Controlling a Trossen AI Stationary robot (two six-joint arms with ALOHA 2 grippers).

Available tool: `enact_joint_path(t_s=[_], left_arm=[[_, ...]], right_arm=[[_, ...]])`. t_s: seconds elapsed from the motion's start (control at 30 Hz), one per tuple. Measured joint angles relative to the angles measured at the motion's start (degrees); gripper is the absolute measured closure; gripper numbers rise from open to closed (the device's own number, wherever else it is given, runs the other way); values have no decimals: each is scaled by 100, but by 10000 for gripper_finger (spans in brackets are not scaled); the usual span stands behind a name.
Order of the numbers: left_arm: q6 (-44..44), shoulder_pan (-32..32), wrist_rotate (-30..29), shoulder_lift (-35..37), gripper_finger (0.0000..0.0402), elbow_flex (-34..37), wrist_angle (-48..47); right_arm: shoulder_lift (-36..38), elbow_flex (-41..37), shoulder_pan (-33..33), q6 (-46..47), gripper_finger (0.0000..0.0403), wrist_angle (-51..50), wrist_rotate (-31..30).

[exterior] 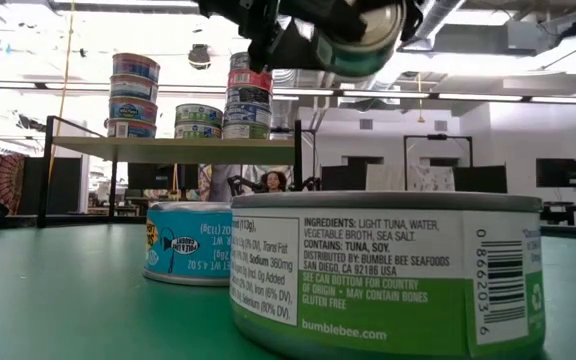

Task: Stack canned seafood by type on shelf
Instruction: Stack the blue and pink tuna can on top of the blue and pink tuna cans on the shelf

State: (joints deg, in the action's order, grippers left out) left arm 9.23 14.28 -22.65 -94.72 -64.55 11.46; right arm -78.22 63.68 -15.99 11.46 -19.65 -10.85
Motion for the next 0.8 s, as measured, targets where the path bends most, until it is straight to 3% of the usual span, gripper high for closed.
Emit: enact_joint_path(t_s=[0.2, 0.47, 0.67, 0.8], left_arm=[[-260, 55, 125, 159, 116, -1, -194], [-455, 45, 202, 290, 213, -2, -96], [-540, 44, 249, 374, 213, 0, -258], [-529, 44, 197, 639, 213, 2, -752]], right_arm=[[25, 73, 16, -15, 173, 7, -80], [26, 76, 13, -22, 193, 179, -107], [26, 79, 91, 156, 157, 347, -100], [123, 81, 293, 525, 130, 346, 229]])
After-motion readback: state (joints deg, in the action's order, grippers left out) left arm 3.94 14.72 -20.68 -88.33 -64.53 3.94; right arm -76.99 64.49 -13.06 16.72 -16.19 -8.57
